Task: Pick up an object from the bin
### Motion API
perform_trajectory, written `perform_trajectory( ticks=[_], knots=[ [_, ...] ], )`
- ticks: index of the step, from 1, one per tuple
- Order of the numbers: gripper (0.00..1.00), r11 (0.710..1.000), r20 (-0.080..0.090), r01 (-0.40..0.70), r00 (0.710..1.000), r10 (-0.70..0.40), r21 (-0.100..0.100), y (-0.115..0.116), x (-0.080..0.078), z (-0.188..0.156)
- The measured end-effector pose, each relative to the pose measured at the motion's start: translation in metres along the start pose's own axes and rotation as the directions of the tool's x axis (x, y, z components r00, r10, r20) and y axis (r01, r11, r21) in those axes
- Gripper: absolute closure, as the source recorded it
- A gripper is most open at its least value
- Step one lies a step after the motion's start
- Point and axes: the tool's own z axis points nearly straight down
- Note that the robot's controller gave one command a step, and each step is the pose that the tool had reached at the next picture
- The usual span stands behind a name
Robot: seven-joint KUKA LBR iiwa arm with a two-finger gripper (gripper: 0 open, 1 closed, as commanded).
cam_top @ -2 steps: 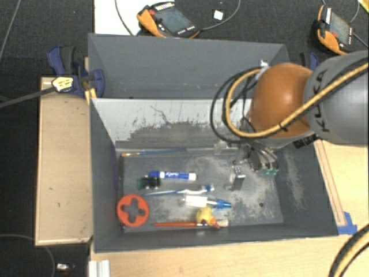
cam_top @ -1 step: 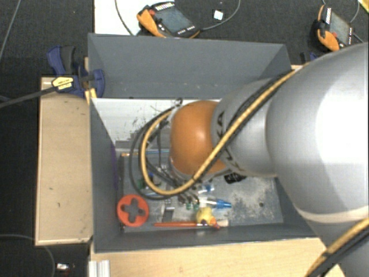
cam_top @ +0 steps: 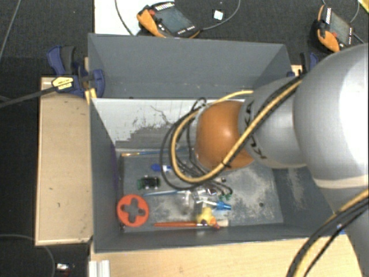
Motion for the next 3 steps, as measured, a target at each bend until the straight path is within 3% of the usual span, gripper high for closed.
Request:
perform_trajectory(
  ticks=[1,3],
  knots=[
    [1.00,0.835,-0.024,-0.550,0.835,0.550,-0.005,0.0022,-0.0474,-0.0002],
    [1.00,0.837,-0.024,-0.548,0.836,0.548,-0.005,0.0019,-0.0469,-0.0048]
  ],
)
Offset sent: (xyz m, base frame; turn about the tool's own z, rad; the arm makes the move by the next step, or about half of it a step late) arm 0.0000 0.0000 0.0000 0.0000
